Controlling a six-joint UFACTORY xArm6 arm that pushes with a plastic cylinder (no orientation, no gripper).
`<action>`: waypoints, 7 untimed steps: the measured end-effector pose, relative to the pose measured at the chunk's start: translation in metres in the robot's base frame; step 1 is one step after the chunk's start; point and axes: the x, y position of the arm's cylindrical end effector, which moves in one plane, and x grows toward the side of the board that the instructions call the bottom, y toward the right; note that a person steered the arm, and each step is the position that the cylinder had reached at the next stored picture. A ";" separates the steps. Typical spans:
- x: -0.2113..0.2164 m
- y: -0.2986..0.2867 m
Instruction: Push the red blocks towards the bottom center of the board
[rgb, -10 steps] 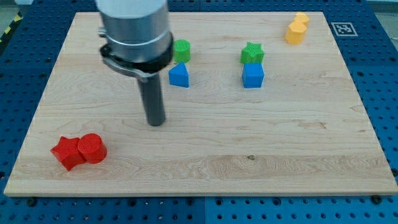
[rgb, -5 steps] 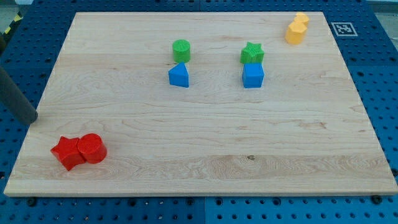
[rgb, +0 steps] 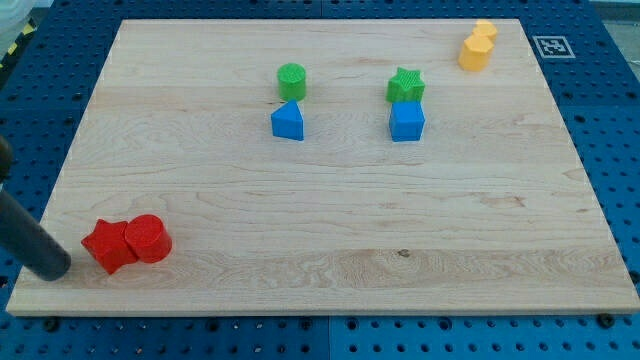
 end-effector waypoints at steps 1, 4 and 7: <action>-0.014 0.014; -0.018 0.062; -0.018 0.146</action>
